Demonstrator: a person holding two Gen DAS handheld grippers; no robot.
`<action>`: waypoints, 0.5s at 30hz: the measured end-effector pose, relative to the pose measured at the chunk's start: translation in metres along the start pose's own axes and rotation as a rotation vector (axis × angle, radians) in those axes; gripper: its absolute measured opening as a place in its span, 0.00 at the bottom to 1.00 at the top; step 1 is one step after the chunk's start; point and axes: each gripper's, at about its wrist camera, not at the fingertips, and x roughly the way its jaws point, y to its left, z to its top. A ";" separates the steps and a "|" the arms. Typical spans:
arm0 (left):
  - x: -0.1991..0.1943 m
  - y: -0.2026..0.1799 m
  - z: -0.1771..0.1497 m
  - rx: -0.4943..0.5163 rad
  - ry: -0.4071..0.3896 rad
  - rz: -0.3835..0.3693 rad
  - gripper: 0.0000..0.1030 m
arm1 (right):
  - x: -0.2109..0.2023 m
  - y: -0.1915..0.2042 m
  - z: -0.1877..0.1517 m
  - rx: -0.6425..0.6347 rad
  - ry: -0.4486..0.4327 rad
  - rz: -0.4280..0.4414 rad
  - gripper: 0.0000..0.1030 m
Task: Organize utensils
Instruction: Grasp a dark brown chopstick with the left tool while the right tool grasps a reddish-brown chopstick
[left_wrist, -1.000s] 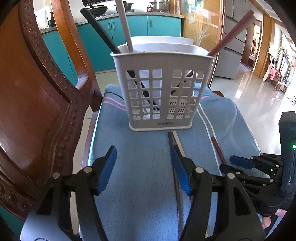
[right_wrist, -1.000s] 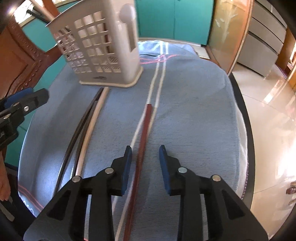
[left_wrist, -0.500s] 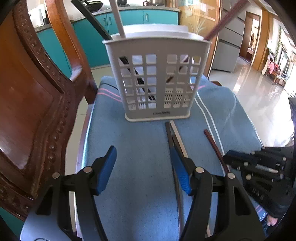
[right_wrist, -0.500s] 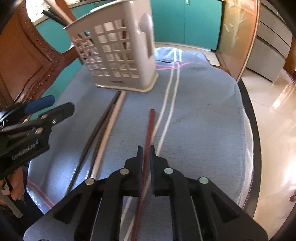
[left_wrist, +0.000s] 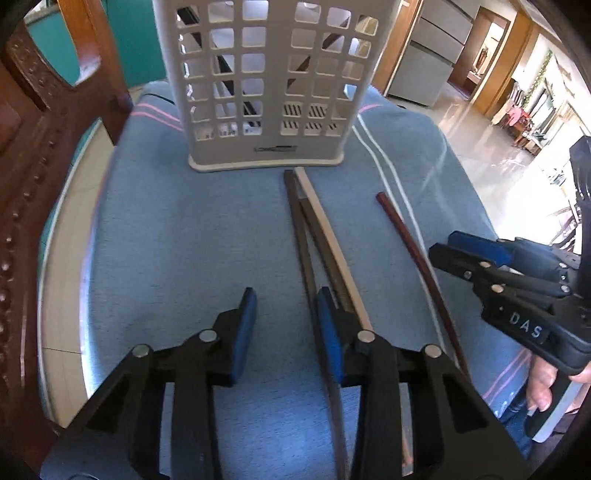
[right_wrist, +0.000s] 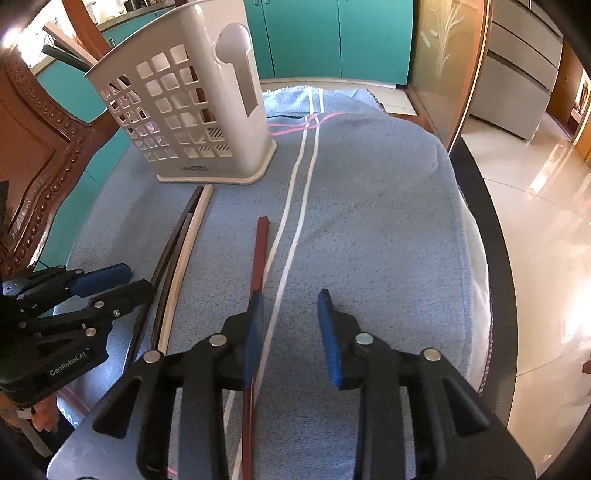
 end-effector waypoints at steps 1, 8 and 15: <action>0.001 0.000 0.000 -0.004 0.001 -0.007 0.34 | 0.000 0.000 0.000 -0.001 -0.001 0.001 0.31; 0.005 -0.007 0.001 0.016 -0.003 0.021 0.34 | 0.002 0.005 -0.001 -0.022 0.005 -0.008 0.36; 0.000 0.007 0.002 -0.040 0.000 0.023 0.27 | 0.004 0.006 -0.001 -0.023 0.001 -0.003 0.37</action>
